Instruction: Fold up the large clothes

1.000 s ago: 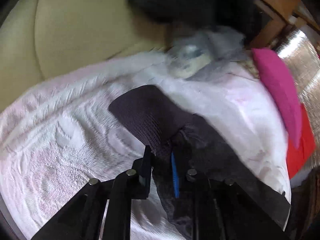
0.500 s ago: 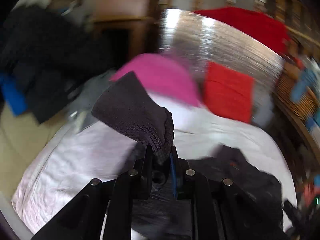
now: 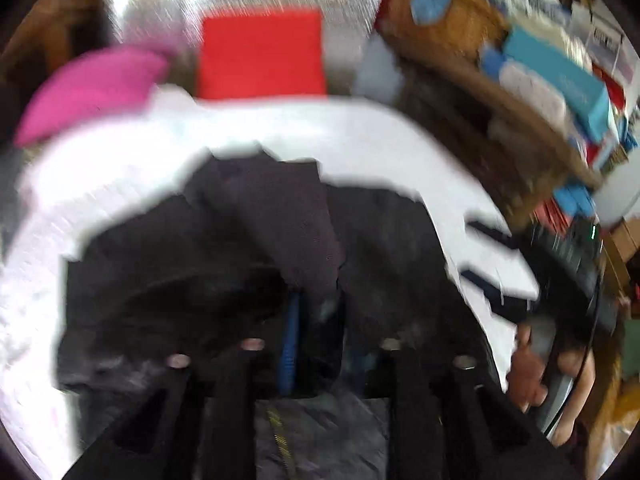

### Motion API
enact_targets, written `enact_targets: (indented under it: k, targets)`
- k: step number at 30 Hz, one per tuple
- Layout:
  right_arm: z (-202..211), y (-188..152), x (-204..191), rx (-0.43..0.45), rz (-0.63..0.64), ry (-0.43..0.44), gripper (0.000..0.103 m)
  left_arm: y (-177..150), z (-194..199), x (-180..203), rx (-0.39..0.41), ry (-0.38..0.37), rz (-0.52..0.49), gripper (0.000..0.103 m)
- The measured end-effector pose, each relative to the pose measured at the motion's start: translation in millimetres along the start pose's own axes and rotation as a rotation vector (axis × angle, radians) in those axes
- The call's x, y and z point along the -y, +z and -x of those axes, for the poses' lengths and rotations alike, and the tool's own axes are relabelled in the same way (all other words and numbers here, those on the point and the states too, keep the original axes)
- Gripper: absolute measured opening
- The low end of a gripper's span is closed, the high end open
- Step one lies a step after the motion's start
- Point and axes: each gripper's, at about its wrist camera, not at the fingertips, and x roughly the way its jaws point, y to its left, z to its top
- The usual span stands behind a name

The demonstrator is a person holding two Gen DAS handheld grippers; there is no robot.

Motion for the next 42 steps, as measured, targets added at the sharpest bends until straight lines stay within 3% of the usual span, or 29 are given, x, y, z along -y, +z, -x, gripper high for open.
enact_targets:
  k: [2, 3, 9, 12, 16, 18, 22, 25, 27, 29, 32, 35, 36, 37, 40, 42]
  targets:
    - [1, 3, 5, -0.009, -0.028, 0.015, 0.082, -11, -11, 4, -0.031, -0.005, -0.02, 0.059]
    - [0, 4, 6, -0.017, -0.035, 0.021, 0.082, -15, -11, 3, -0.03, -0.005, -0.028, 0.065]
    - [-9, 2, -2, -0.07, 0.002, 0.027, 0.082, -28, 33, -32, 0.106, -0.06, 0.028, 0.074]
    - [-20, -5, -12, -0.13, 0.058, -0.005, 0.082, -35, 54, -67, 0.196, 0.061, 0.099, 0.077]
    - [-30, -14, -22, -0.203, 0.172, -0.077, 0.082, -48, 62, -133, 0.244, 0.337, 0.225, 0.077]
    - [-31, -17, -22, -0.249, 0.228, -0.105, 0.082, -58, 59, -160, 0.249, 0.386, 0.284, 0.077]
    - [-31, -25, -14, -0.311, 0.288, -0.112, 0.081, -78, 44, -191, 0.246, 0.367, 0.357, 0.077]
    - [-35, -35, -7, -0.346, 0.31, -0.12, 0.068, -78, 21, -196, 0.145, 0.322, 0.381, 0.068]
    - [-39, -45, -8, -0.395, 0.32, -0.099, 0.057, -76, 18, -194, 0.146, 0.338, 0.357, 0.068]
    - [-38, -60, -15, -0.411, 0.375, -0.113, 0.056, -74, 18, -186, 0.149, 0.386, 0.303, 0.068]
    - [-40, -75, -21, -0.419, 0.44, -0.142, 0.055, -76, 16, -179, 0.135, 0.394, 0.286, 0.068]
    - [-54, -91, -22, -0.445, 0.502, -0.247, 0.024, -79, 17, -184, 0.133, 0.395, 0.29, 0.068]
    - [-56, -99, -26, -0.444, 0.547, -0.279, 0.014, -80, 15, -187, 0.133, 0.392, 0.297, 0.068]
    - [-53, -104, -32, -0.42, 0.588, -0.295, 0.011, -81, 16, -192, 0.133, 0.389, 0.307, 0.068]
    - [-33, -109, -58, -0.283, 0.694, -0.301, 0.009, -83, 19, -200, 0.145, 0.382, 0.334, 0.068]
    - [-17, -104, -80, -0.148, 0.753, -0.291, 0.009, -83, 19, -204, 0.154, 0.384, 0.35, 0.068]
